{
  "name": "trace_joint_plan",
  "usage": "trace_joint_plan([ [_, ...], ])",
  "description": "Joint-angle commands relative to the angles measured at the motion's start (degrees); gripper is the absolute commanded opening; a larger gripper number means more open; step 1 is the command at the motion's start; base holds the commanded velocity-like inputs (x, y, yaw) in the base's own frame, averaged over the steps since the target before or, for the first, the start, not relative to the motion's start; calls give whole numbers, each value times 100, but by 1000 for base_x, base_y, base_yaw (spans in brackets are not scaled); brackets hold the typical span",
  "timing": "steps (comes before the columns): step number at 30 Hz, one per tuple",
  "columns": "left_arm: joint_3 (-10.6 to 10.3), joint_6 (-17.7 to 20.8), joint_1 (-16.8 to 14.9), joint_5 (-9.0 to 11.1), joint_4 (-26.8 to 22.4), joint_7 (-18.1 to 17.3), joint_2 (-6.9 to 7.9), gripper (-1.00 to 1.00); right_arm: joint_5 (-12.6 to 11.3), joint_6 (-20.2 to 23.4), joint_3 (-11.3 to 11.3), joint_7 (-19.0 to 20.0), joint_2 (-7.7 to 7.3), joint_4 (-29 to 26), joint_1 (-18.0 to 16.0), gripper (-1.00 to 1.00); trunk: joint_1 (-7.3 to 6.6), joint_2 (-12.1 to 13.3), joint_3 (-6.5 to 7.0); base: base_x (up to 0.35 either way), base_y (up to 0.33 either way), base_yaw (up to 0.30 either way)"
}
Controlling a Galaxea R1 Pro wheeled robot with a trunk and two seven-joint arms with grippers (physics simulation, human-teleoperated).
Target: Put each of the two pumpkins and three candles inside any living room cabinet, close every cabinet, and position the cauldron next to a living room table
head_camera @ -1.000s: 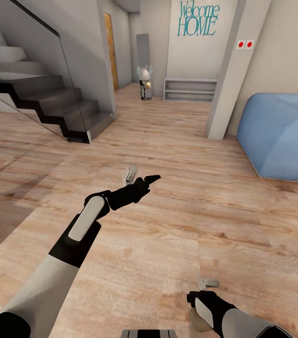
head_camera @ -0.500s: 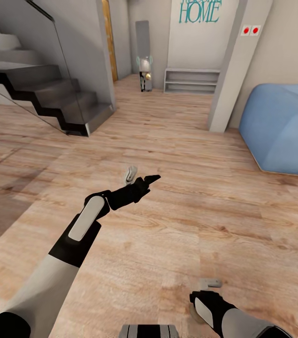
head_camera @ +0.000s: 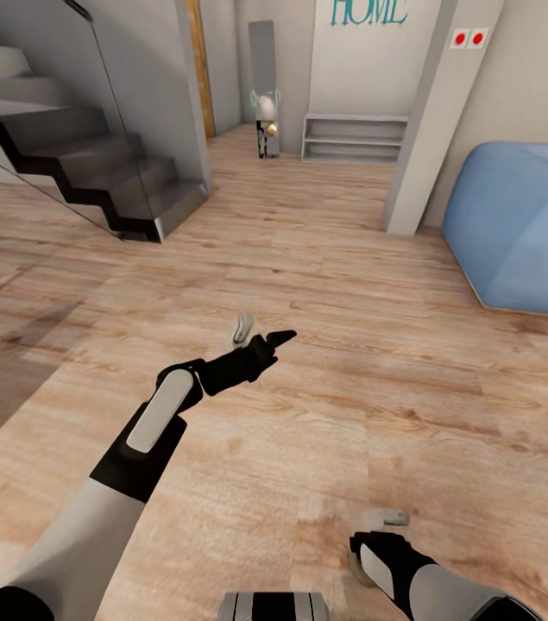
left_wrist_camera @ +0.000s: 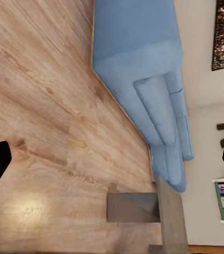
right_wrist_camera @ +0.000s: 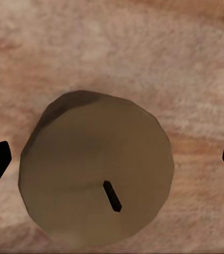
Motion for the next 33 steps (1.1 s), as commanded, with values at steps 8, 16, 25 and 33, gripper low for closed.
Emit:
trace_joint_plan([
  [8, 1, 0, 13, 4, -4, -3, 0, 100, 1, -2, 4, 1, 4, 1, 0, 100, 10, -6, -89, 0, 0, 0],
  [16, 1, 0, 14, 4, -4, 0, 0, 100, 1, -2, 6, 1, 4, 1, 0, 100, 23, -12, -200, 0, 0, 0],
  [25, 1, 0, 14, 4, -4, -1, -2, 100, 1, -2, 6, 1, 4, 0, 0, 100, 23, -12, -200, 0, 0, 0],
  [33, 1, 0, 14, 4, -5, -2, 0, 100, 8, -6, 6, 8, 4, -1, 0, 100, 23, -12, -200, 0, 0, 0],
])
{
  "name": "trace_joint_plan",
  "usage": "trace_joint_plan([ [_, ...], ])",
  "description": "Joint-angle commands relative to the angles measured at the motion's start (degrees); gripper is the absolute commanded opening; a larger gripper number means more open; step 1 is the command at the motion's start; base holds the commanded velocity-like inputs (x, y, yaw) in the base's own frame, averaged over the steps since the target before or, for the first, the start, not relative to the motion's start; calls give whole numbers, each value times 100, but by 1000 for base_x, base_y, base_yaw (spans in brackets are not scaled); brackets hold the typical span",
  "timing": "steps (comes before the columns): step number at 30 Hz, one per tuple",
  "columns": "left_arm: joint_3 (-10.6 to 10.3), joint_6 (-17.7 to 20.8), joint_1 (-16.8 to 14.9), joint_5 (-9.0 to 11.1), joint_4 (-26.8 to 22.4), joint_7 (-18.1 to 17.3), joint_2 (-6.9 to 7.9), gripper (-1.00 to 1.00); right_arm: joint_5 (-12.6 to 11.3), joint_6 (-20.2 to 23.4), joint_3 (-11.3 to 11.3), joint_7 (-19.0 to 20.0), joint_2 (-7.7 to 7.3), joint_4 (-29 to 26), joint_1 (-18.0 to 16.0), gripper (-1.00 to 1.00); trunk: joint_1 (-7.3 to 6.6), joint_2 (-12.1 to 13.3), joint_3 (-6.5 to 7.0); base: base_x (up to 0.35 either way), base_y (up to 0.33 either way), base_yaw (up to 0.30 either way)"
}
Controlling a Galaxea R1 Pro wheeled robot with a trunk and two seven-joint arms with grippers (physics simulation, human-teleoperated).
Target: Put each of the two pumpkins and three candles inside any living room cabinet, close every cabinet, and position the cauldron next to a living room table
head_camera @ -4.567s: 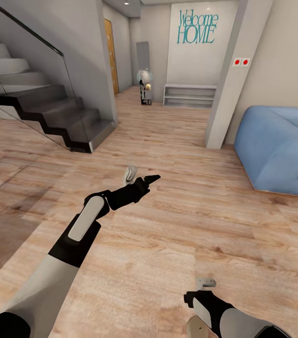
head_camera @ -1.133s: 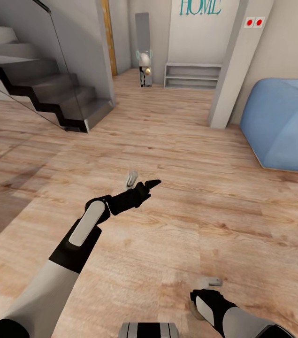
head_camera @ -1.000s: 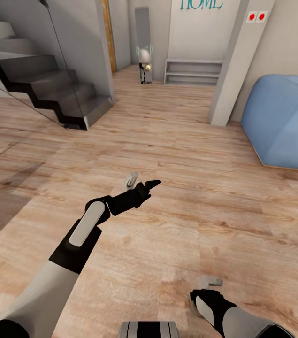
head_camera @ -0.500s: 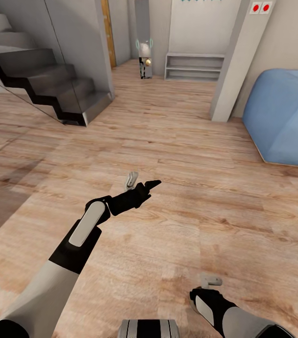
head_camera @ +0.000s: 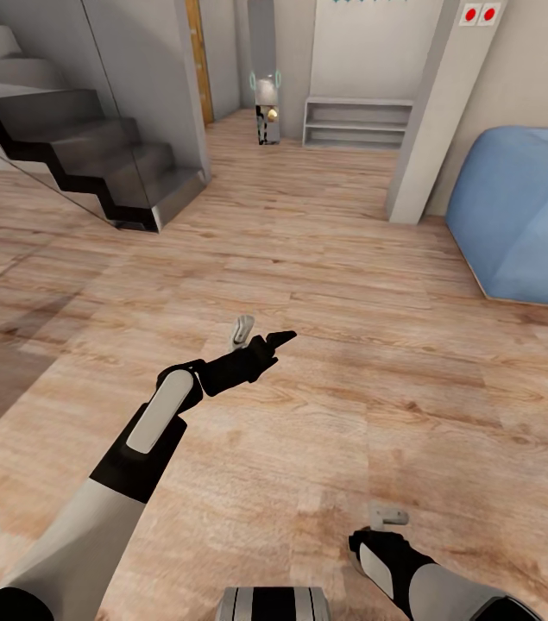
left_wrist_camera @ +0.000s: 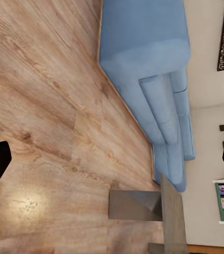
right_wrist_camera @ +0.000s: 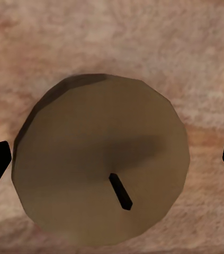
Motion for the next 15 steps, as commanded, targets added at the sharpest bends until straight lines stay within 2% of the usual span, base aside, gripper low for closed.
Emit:
trace_joint_plan([
  [1, 1, 0, 1, 0, -2, 1, -1, 100, -5, 3, 3, -11, 0, 19, 3, 100, 1, 1, -1, 0, 0, 0],
  [11, 1, 0, 6, 0, 0, -1, -3, 100, 4, -2, 12, -1, 5, 13, 3, 100, 1, 1, -1, 0, 0, 0],
  [15, -3, -3, 5, 0, 5, -1, -7, 100, 5, -2, 17, 334, -19, 15, 3, 100, 1, 1, -1, 0, 0, 0],
])
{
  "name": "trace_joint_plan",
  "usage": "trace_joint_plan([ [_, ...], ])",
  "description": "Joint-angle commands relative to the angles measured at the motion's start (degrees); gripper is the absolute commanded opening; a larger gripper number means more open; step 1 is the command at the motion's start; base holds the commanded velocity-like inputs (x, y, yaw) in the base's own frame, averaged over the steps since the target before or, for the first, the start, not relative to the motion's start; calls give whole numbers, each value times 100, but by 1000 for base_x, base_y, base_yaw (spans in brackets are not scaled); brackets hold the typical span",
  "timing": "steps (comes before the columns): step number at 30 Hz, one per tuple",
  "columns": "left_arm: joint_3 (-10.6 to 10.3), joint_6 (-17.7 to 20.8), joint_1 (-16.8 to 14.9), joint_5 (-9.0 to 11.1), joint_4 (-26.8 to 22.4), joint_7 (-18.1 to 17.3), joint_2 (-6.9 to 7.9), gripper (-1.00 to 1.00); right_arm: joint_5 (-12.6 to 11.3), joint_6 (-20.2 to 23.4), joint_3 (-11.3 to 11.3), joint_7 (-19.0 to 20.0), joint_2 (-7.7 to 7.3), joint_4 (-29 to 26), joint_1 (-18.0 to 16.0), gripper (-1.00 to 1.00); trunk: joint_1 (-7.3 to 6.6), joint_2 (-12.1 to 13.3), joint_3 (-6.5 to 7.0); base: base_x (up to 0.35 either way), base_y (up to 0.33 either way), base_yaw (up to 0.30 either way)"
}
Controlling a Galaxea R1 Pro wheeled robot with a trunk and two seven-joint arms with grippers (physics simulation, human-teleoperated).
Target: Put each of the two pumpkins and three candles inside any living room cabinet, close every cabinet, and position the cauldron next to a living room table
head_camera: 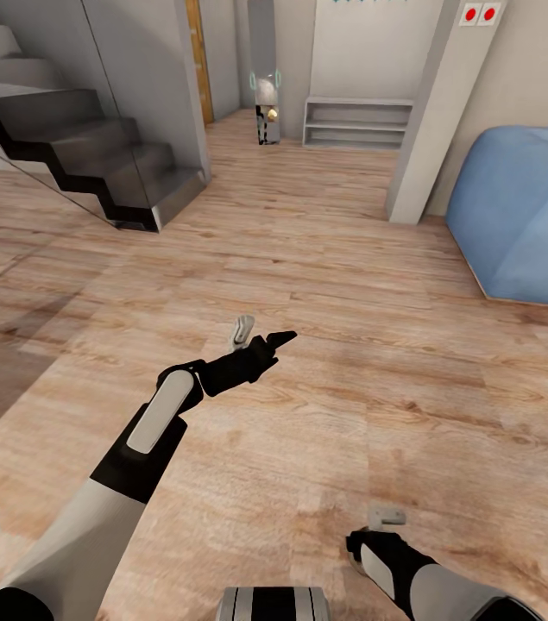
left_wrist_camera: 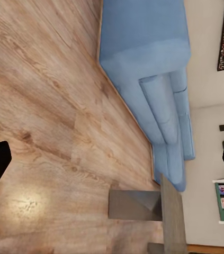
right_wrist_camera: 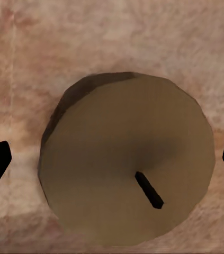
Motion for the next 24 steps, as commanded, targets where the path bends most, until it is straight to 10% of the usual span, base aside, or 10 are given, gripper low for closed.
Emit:
trace_joint_plan([
  [1, 0, -2, 2, 0, 1, 0, 0, 100, 0, 0, -3, 36, -16, 1, 0, 100, 0, 0, 0, 0, 0, 0],
  [24, -4, -4, 4, 0, 2, 0, -1, 100, -14, -157, -17, 120, -169, -1, 0, 100, 0, 0, 0, 0, 0, 0],
])
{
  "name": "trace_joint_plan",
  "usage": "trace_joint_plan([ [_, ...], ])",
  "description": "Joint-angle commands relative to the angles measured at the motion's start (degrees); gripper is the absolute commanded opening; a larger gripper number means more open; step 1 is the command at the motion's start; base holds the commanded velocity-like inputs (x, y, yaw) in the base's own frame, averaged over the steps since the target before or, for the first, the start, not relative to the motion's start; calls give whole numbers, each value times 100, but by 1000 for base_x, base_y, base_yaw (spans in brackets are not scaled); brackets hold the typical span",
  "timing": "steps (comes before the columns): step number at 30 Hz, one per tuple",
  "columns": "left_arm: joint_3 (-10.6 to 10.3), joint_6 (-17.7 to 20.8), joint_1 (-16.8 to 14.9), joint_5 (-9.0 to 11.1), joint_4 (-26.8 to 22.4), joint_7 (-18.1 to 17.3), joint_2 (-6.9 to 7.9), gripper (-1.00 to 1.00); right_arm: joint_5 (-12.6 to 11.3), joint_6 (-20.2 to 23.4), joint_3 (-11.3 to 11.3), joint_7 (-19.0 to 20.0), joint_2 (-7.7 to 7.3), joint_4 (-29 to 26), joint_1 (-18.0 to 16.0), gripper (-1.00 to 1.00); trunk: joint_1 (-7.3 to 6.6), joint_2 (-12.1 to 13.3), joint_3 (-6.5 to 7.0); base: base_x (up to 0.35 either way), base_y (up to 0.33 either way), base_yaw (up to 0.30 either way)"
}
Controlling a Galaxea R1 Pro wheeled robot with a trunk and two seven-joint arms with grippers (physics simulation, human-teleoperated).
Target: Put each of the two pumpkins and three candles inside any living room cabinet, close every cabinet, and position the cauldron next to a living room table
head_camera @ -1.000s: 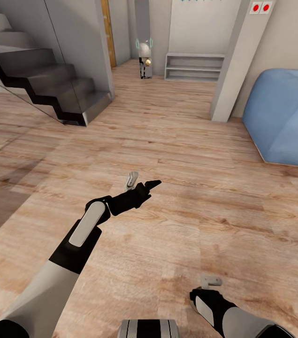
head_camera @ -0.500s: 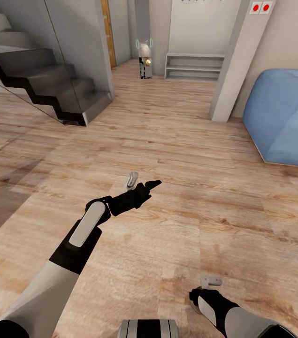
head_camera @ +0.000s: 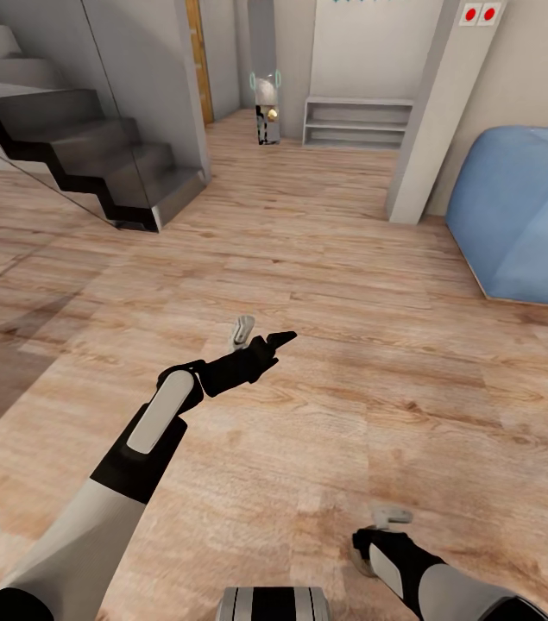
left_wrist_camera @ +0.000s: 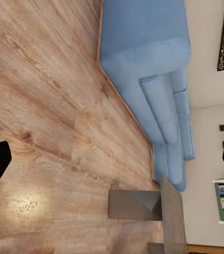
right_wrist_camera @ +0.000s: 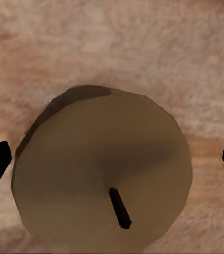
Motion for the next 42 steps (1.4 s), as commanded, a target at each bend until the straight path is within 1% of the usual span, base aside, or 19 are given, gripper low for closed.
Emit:
trace_joint_plan([
  [1, 0, 0, 0, 0, 0, 0, 0, 100, -1, -2, 0, 14, -11, -1, 0, 100, 0, 0, 0, 0, 0, 0],
  [5, -1, -1, 0, 0, 0, 0, 0, 100, -3, -9, -7, 155, -74, -3, 0, 100, 0, 0, 0, 0, 0, 0],
  [11, -1, 1, 0, 0, 0, 0, 0, 100, -4, -10, -8, 200, -133, -4, 0, 100, 0, 0, 0, 0, 0, 0],
  [15, -1, 1, 0, 0, 0, 0, 0, 100, -4, -10, -8, 208, -127, -4, 0, 100, 10, -5, -89, 0, 0, 0],
  [19, -1, -1, 0, 0, 0, 0, 0, 100, -4, -10, -9, 212, -124, -4, 0, 100, 10, -5, -89, 0, 0, 0],
  [22, -1, -1, 0, 0, 0, 0, 0, 100, -8, -10, -9, 209, -131, -4, 0, 100, 18, -9, -155, 0, 0, 0],
  [24, -1, -1, 0, 0, 0, 0, 0, 100, -11, -9, -9, 212, -130, -4, 0, 100, 18, -9, -155, 0, 0, 0],
  [30, -1, -1, 0, 0, 0, 0, 0, 100, -12, -3, -9, 215, -124, -4, 0, 100, 34, -17, -288, 0, 0, 0],
  [33, -1, 0, 0, 0, 0, 0, 0, 100, -13, -2, -9, 213, -124, -4, 0, 100, 34, -17, -288, 0, 0, 0],
  [39, -1, 5, 0, 0, 0, 0, 0, 100, -13, -2, -9, 216, -124, -4, 0, 100, 49, -25, -421, 0, 0, 0],
  [41, -1, 1, 0, 0, 0, 0, 0, 100, -13, -2, -9, 216, -124, -4, 0, 100, 49, -25, -421, 0, 0, 0],
  [42, -1, 0, 0, 0, 0, 0, 0, 100, -13, -1, -9, 216, -124, -4, 0, 100, 52, -27, -443, 0, 0, 0],
])
